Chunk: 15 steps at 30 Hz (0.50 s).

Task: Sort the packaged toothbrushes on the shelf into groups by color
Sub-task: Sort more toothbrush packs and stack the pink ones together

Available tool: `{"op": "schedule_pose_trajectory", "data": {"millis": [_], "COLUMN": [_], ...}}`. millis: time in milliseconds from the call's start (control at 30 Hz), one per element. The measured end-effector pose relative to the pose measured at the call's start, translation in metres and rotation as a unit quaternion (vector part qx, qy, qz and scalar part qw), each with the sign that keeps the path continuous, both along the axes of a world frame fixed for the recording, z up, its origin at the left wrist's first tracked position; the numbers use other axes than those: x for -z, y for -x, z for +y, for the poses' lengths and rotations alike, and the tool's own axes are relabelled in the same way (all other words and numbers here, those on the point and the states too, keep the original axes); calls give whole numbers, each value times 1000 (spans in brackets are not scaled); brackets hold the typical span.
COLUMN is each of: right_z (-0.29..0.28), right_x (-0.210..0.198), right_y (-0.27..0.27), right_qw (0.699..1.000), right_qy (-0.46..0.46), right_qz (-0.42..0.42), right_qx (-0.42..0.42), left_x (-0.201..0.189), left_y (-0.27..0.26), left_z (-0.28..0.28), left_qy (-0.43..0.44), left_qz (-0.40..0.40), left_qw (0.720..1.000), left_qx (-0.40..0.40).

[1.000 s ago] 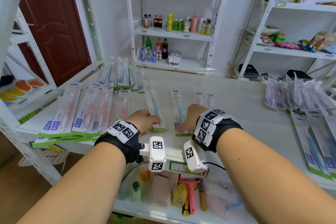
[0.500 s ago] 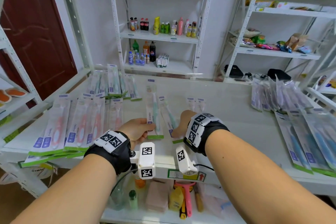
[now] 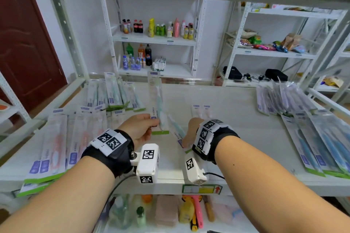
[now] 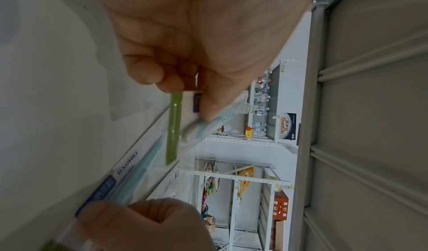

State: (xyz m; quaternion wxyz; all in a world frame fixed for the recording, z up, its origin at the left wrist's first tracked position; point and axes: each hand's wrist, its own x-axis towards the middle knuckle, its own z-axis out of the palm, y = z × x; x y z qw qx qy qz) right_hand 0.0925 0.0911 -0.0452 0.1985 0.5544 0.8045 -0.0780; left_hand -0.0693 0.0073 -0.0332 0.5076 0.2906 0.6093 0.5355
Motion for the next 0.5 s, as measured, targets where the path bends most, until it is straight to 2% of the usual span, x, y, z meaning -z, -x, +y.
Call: {"op": "schedule_pose_trajectory", "data": {"millis": [167, 233, 333, 367, 500], "right_z": [-8, -10, -9, -9, -10], "right_x": [-13, -15, -13, -13, -15], "right_y": [6, 3, 1, 2, 11], "right_qw": [1000, 999, 988, 987, 996], "right_qy": [4, -15, -3, 1, -6], "right_qz": [-5, 36, 144, 145, 54], "right_qx": [27, 35, 64, 72, 68], "left_x": [-5, -8, -10, -10, -13], "left_y": [7, 10, 18, 21, 31], "left_z": [-5, -7, -12, -14, -16], "left_qy": [-12, -13, -10, -10, -10], "left_qz": [2, -8, -7, -7, -10], "left_qw": [1000, 1000, 1000, 1000, 1000], "left_qx": [9, 11, -1, -3, -12]}}
